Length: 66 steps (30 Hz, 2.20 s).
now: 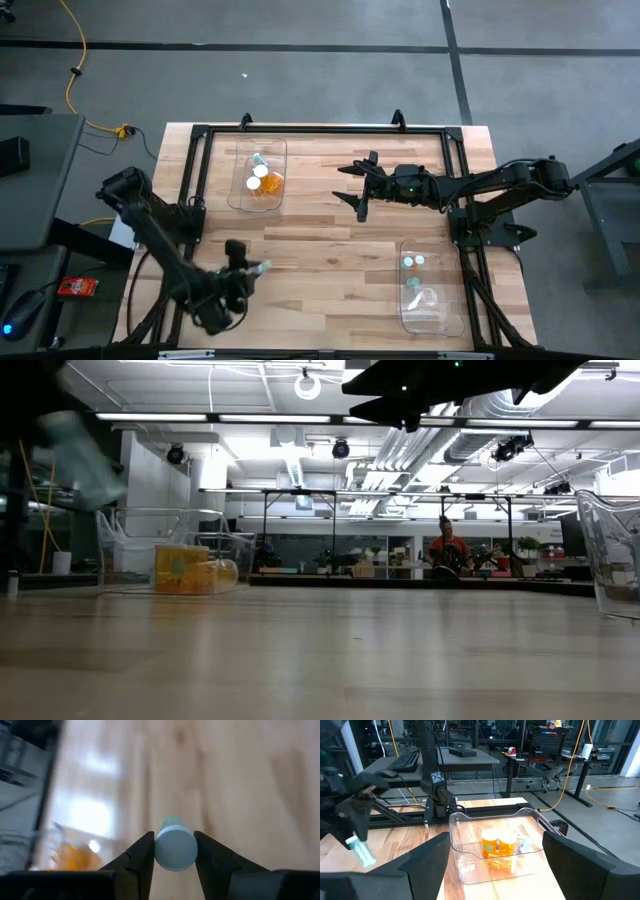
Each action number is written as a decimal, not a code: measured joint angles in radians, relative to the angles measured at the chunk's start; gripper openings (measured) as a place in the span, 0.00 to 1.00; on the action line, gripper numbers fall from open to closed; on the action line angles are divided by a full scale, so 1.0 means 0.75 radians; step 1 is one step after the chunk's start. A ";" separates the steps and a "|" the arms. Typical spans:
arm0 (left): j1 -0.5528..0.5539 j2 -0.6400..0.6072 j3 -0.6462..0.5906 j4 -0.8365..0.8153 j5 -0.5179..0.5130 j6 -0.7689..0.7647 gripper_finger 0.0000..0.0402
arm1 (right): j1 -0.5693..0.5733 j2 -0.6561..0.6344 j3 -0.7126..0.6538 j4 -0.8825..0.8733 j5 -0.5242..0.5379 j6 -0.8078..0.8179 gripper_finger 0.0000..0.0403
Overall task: Pick and place medicine bottles into bin by pill shape (circle, oval)
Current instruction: Put the blue tablet bottle into the right transparent bin
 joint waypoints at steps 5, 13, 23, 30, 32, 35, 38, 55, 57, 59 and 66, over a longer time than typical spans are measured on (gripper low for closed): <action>0.159 -0.126 -0.168 0.386 -0.030 0.303 0.27 | 0.000 0.000 0.000 -0.017 0.000 0.001 0.77; 0.551 -0.300 -0.538 1.509 0.453 1.012 0.27 | 0.000 0.000 0.000 -0.040 0.000 -0.002 0.77; 1.062 -0.301 -0.752 2.369 0.948 1.151 0.28 | 0.080 0.000 0.000 -0.060 -0.043 -0.108 0.77; 1.206 -0.301 -0.825 2.581 0.970 1.016 0.28 | 0.209 0.000 0.000 -0.100 0.092 -0.226 0.77; 1.220 -0.301 -0.824 2.583 0.983 0.995 0.28 | 0.229 0.000 0.000 -0.123 0.219 -0.235 0.77; 1.224 -0.301 -0.824 2.584 1.034 0.995 0.28 | 0.235 0.000 0.000 -0.139 0.270 -0.223 0.77; 1.223 -0.301 -0.824 2.584 1.050 0.977 0.28 | 0.223 0.019 0.000 -0.098 0.170 -0.224 0.77; 1.222 -0.301 -0.816 2.664 1.062 0.841 0.28 | 0.198 0.221 -0.001 0.310 0.054 -0.353 0.77; 1.222 -0.301 -0.816 2.664 1.062 0.821 0.28 | 0.198 0.221 -0.001 0.314 0.030 -0.350 0.77; 1.222 -0.301 -0.816 2.664 1.062 0.814 0.28 | 0.198 0.221 -0.001 0.330 0.018 -0.349 0.76; 1.213 -0.301 -0.815 2.694 1.062 0.790 0.28 | 0.198 0.221 -0.001 0.343 0.006 -0.323 0.60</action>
